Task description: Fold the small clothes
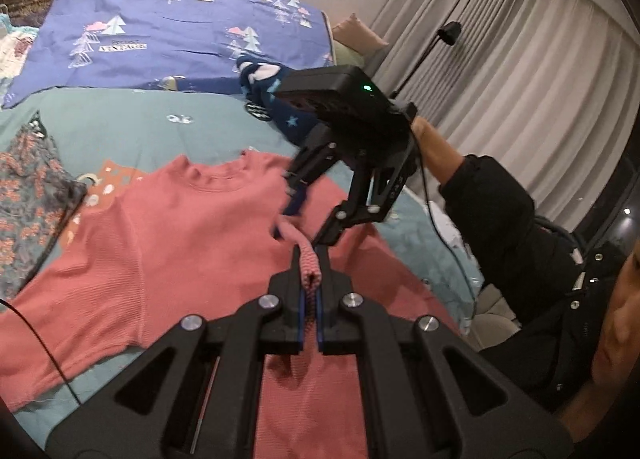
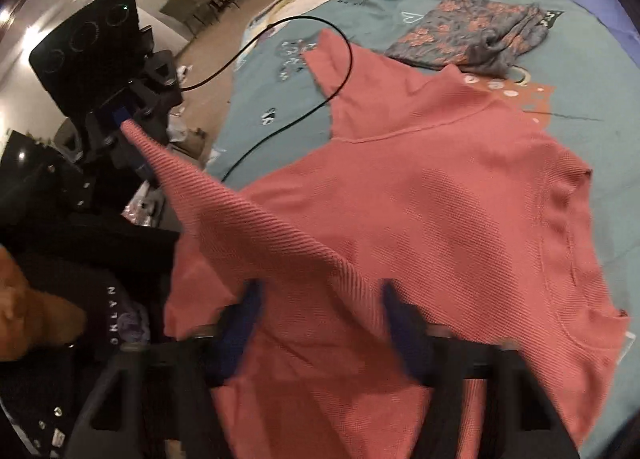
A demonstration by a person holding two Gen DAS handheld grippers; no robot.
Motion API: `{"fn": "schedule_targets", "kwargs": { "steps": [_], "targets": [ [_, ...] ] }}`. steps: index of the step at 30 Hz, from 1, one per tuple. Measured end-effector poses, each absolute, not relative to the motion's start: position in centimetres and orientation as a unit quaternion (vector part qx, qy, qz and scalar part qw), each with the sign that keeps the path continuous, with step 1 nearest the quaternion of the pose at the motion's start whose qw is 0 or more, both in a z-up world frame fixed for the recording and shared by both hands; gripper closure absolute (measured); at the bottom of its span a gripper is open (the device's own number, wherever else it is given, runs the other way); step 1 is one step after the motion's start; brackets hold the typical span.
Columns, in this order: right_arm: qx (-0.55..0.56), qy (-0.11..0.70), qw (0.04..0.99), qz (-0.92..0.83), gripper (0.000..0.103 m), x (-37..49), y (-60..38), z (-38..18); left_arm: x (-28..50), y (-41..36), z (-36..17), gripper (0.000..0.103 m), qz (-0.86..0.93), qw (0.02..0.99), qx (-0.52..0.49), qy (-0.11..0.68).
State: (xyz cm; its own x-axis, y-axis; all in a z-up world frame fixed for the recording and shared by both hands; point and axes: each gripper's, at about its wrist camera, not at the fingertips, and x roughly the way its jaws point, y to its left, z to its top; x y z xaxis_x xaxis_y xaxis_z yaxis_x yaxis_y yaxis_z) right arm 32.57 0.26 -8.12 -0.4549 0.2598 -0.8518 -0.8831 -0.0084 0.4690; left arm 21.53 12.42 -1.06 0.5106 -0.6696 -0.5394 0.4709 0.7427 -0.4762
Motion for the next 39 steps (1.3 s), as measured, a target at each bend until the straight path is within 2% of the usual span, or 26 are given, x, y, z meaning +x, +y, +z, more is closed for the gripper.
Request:
{"fn": "schedule_targets", "kwargs": {
  "steps": [1,2,11,24,26,27,28,30,38,39],
  "targets": [
    [-0.284,0.547,0.445,0.650,0.091,32.6,0.1,-8.1,21.6,12.6,-1.1,0.099,-0.328,0.861,-0.134,0.365],
    [-0.284,0.544,0.450,0.649,0.094,32.6,0.0,-8.0,21.8,13.0,-1.1,0.099,-0.325,0.862,-0.137,0.364],
    [-0.293,0.511,0.509,0.628,0.096,33.7,-0.5,-6.2,24.0,15.4,-2.1,0.099,-0.292,0.872,-0.159,0.359],
    [-0.317,0.508,0.551,0.582,0.096,36.0,2.3,-8.1,27.7,19.4,-7.2,0.099,-0.244,0.860,-0.219,0.391],
    [-0.320,0.524,0.545,0.572,0.091,36.1,2.6,-9.0,28.2,19.9,-8.7,0.099,-0.235,0.852,-0.235,0.405],
    [-0.326,0.536,0.542,0.559,0.075,36.2,2.7,-9.7,28.4,20.1,-9.3,0.099,-0.231,0.848,-0.242,0.411],
    [-0.334,0.544,0.541,0.548,0.049,36.3,2.8,-10.3,28.5,20.2,-9.9,0.099,-0.228,0.845,-0.249,0.415],
    [-0.355,0.552,0.552,0.514,0.022,36.7,2.5,-11.3,28.6,20.5,-10.6,0.099,-0.227,0.841,-0.260,0.416],
    [-0.322,0.581,0.570,0.483,0.022,40.3,-1.4,-11.3,28.4,21.0,-10.7,0.099,-0.235,0.839,-0.263,0.414],
    [-0.322,0.586,0.567,0.480,0.025,40.6,-2.0,-11.4,28.4,21.2,-10.9,0.099,-0.234,0.838,-0.264,0.416]
  ]
}}
